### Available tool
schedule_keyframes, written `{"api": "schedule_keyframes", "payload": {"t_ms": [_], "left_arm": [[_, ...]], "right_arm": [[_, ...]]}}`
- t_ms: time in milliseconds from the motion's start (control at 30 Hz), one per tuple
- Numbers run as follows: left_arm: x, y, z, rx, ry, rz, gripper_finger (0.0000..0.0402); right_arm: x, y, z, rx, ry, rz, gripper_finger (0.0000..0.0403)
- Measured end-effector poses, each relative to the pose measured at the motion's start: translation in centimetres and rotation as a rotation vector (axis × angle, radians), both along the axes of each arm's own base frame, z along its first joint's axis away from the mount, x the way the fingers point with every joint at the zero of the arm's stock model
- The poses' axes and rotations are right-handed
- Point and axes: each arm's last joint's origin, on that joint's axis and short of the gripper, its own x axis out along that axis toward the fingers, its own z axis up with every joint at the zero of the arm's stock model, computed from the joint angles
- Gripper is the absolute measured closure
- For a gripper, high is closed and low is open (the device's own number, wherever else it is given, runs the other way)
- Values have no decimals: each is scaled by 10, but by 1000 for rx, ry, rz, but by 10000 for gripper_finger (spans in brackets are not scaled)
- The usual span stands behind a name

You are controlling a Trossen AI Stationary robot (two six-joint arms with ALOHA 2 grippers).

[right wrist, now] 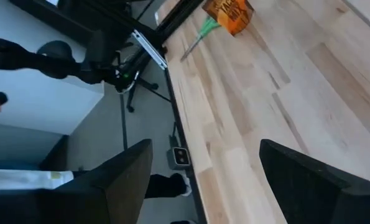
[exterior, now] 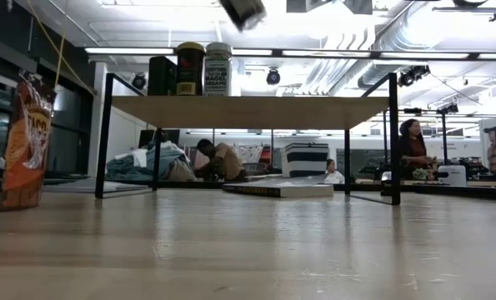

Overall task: Shelf spices
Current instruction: Put the gold seasoning bottle on the shelf

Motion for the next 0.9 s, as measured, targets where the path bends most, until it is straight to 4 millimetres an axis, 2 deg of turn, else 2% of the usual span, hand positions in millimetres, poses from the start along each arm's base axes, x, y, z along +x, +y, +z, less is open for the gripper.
{"api": "schedule_keyframes", "payload": {"t_ms": [200, 433, 633, 800, 900], "left_arm": [[32, 35, -24, 6, 124, -84, 135], [60, 47, -57, 47, 264, -147, 135], [66, 52, -73, 99, 386, -167, 135], [67, 52, -74, 99, 390, -169, 85], [66, 52, -73, 80, 384, -179, 72]], "right_arm": [[0, 0, 2, 11, -17, -4, 110], [1, -1, 2, 19, -20, -41, 110], [1, -1, 2, 18, -22, -47, 110], [1, -1, 2, 7, -25, -61, 110], [1, -1, 2, 7, -25, -61, 110]]}}
